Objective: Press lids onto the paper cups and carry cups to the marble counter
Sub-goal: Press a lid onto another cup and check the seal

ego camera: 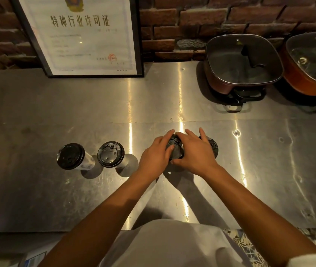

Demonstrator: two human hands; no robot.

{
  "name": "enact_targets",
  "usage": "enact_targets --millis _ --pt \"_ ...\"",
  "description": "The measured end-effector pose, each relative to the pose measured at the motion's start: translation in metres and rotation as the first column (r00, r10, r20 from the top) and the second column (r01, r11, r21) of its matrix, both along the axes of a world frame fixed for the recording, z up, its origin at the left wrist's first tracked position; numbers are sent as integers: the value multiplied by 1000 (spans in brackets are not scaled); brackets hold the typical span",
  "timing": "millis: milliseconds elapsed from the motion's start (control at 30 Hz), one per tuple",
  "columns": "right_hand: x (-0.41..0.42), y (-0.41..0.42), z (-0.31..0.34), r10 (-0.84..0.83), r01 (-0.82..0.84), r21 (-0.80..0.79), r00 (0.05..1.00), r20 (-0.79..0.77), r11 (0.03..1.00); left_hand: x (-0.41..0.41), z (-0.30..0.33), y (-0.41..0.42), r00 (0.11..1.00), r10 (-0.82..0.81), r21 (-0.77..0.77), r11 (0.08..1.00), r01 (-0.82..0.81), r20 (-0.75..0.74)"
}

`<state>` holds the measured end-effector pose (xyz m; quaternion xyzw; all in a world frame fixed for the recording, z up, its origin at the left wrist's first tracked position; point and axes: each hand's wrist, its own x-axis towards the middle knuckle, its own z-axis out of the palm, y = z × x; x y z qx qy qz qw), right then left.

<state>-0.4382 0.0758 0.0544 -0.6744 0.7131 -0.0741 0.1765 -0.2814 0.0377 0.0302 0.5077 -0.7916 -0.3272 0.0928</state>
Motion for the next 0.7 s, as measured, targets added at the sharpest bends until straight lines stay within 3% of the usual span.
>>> enact_targets --millis 233,400,567,700 --pt "31 28 9 27 -24 -36 996 86 999 41 22 27 1000 8 16 1000 -8 -19" --pt "47 57 -2 38 -50 80 988 148 996 61 10 56 998 50 128 991 -44 -43" --pt "49 74 -11 -71 18 189 959 275 982 67 -7 81 945 248 335 927 -168 -212" --pt "45 78 -14 -76 -1 216 934 348 976 67 -13 94 907 356 335 902 -271 -226"
